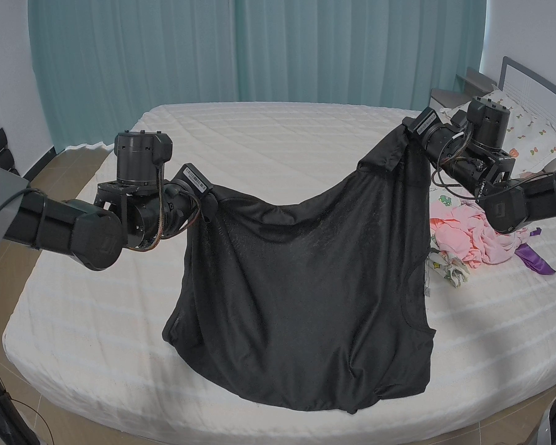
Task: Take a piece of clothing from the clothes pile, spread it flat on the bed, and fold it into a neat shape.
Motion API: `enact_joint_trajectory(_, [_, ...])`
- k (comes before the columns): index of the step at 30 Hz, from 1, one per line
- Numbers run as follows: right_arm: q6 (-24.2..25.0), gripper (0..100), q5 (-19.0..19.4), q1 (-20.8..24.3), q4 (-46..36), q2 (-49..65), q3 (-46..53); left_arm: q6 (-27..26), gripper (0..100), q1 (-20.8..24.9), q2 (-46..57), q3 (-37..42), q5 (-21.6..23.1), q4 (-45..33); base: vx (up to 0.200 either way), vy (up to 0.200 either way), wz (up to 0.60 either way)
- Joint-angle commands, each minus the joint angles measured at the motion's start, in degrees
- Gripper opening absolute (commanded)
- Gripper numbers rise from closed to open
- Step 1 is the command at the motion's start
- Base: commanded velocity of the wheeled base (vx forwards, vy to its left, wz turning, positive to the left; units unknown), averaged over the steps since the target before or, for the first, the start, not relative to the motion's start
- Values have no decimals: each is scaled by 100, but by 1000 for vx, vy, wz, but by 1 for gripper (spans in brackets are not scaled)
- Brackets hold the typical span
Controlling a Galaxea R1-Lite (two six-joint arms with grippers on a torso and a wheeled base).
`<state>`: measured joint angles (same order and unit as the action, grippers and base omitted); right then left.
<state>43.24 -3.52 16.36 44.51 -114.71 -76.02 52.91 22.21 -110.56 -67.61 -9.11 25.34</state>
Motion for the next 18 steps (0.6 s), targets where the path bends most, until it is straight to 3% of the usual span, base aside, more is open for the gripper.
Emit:
enact_joint_trajectory(1, [0,0,-17,-10,14,-464,-9,71,0,-50,-537,-218,-3,6,0,0,0])
enact_joint_trajectory(6, [62,0,-17,-10,40,-833,-71,202,0,-103,-818,-306,-3,23,0,0,0])
enact_joint_trajectory(7, [106,100,-17,-10,58,-904,-97,220,100,-121,-880,-323,-3,23,0,0,0])
enact_joint_trajectory(16, [202,100,-52,-133,93,-1545,-80,431,100,-331,-1284,-490,-65,32,0,0,0])
enact_joint_trajectory(18, [202,100,-289,-274,137,-1686,-132,422,100,-455,-1328,-490,-65,41,0,0,0])
